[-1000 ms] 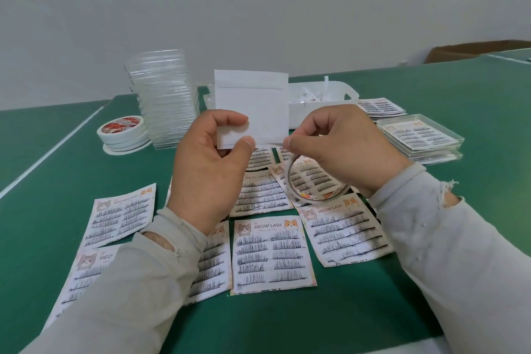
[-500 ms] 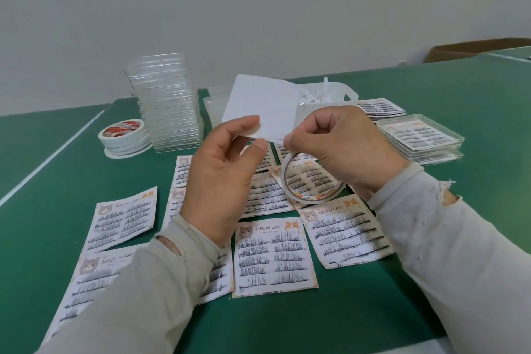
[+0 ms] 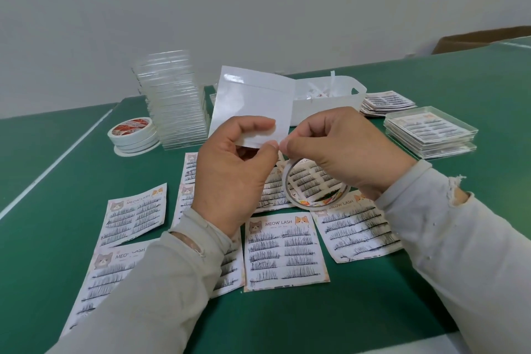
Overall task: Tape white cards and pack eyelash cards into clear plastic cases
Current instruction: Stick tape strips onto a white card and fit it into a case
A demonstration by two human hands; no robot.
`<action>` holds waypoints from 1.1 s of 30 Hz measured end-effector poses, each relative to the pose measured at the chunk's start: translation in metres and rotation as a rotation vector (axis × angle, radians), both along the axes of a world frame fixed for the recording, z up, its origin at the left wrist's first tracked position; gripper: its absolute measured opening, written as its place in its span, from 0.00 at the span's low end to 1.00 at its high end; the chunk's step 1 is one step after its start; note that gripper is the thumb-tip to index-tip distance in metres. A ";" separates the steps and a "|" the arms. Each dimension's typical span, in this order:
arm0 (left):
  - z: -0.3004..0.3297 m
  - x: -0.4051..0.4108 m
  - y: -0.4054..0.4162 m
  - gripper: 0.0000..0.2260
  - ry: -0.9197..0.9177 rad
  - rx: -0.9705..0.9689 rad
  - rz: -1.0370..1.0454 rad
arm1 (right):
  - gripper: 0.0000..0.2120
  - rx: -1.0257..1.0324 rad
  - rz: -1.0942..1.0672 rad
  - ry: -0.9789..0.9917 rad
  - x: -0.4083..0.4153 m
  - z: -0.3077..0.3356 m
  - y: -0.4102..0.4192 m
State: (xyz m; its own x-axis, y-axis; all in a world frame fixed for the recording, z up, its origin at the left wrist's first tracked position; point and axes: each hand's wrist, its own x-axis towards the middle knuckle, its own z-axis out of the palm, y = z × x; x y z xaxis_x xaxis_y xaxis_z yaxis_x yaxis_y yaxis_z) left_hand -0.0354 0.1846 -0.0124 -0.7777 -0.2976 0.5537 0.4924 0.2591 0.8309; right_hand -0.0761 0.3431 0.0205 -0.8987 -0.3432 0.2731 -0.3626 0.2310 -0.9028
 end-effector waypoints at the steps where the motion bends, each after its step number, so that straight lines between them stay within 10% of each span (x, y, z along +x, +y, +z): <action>1: 0.001 0.000 0.000 0.14 0.014 -0.012 -0.003 | 0.07 -0.011 0.001 -0.033 0.000 0.001 0.000; 6: 0.002 -0.002 -0.010 0.16 0.010 -0.023 -0.010 | 0.07 -0.216 0.274 -0.402 0.002 0.008 0.004; 33: -0.005 -0.007 -0.019 0.07 -0.067 -0.109 -0.102 | 0.16 -0.655 0.497 -0.425 -0.012 -0.011 -0.003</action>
State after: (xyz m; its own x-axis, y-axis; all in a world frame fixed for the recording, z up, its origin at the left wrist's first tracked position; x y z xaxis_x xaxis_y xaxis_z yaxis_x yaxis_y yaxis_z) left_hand -0.0423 0.1655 -0.0172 -0.8372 -0.1561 0.5242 0.4650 0.3013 0.8324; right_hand -0.0881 0.3403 0.0092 -0.7584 -0.6100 0.2296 0.1086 -0.4656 -0.8783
